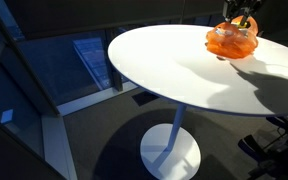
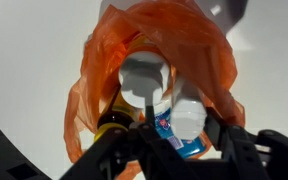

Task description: Pick up the white rectangular object from the orange plastic and put it on the table

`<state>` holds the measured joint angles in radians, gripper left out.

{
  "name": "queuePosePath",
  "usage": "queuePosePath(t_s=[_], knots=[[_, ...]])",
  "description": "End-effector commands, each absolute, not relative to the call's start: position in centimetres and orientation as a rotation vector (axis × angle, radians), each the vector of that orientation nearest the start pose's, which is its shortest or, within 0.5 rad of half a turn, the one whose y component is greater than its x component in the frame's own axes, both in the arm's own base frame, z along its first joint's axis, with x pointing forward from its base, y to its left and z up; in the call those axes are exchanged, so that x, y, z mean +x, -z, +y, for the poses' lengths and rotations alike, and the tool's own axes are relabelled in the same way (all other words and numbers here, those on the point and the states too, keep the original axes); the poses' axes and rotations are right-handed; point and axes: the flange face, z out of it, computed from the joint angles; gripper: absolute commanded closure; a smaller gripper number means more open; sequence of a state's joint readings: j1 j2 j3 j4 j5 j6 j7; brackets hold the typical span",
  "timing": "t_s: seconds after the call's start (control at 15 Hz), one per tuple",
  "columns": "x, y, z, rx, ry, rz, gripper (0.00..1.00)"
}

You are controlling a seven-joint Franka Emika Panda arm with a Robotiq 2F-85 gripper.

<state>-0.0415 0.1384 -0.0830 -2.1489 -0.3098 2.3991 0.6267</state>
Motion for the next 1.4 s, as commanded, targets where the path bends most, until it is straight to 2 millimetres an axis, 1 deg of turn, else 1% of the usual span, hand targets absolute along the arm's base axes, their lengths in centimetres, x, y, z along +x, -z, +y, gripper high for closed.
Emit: queuePosePath(t_s=[0.0, 0.13, 0.2, 0.4, 0.53, 0.67, 0.87, 1.0, 1.13, 1.33], knots=[[57.3, -36.2, -6.8, -3.231, 0.362, 0.834, 0.77], [57.4, -36.3, -6.7, -3.237, 0.377, 0.82, 0.91], [57.3, -36.3, -6.7, -3.24, 0.381, 0.816, 0.89], [57.3, -36.4, -6.7, -3.248, 0.388, 0.81, 0.89], [57.3, -37.1, -6.7, -3.245, 0.399, 0.815, 0.89], [57.3, -38.3, -6.7, -3.238, 0.418, 0.82, 0.9], [57.3, -41.0, -6.6, -3.215, 0.475, 0.836, 0.9], [57.3, -43.2, -6.6, -3.194, 0.517, 0.848, 0.9], [57.2, -45.7, -6.4, -3.173, 0.56, 0.86, 0.9], [56.5, -49.7, -5.5, -3.142, 0.629, 0.852, 0.9]])
